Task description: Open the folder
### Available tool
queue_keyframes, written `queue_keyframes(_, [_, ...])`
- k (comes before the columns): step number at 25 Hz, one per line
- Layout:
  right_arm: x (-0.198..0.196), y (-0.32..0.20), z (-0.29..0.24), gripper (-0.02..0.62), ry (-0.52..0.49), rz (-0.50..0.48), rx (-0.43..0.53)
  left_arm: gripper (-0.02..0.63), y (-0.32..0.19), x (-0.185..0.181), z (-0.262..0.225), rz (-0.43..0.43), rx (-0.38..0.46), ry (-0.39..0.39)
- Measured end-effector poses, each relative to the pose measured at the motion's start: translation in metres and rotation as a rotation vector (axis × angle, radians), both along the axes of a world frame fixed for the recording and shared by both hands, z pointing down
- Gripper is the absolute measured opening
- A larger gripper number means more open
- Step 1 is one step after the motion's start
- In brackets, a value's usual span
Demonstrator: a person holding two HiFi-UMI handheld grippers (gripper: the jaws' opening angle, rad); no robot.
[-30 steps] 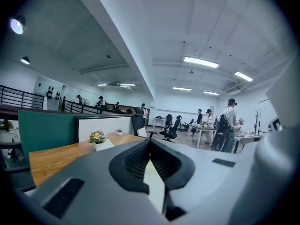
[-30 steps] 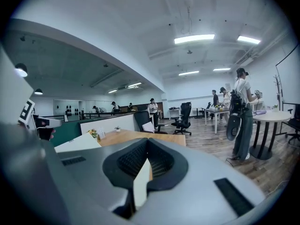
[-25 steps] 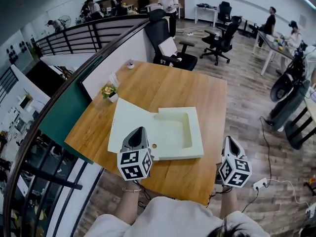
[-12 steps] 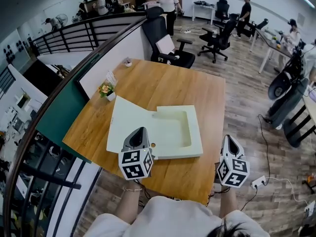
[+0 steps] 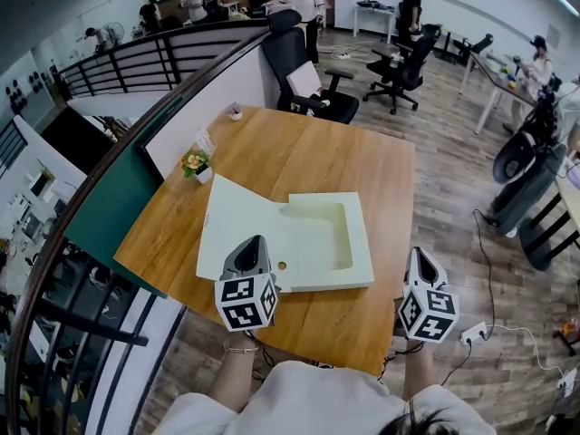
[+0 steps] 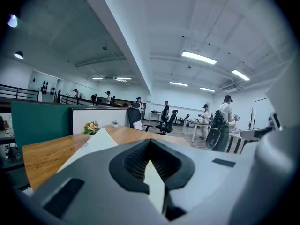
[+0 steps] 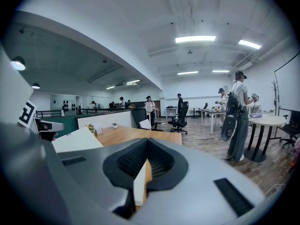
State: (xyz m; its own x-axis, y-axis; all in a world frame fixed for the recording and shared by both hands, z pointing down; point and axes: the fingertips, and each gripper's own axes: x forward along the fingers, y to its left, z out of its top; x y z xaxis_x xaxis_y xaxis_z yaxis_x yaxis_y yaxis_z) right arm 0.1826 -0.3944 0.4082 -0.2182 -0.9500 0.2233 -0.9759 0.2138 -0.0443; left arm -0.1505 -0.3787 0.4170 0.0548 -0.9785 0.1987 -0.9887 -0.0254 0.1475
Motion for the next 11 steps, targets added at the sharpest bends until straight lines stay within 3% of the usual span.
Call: queue_keyframes(11, [-0.0020,0.0005,-0.0011,0.000,0.021,0.011,-0.005,0.002,0.0017,-0.0025,0.0000,0.010,-0.004,-0.013])
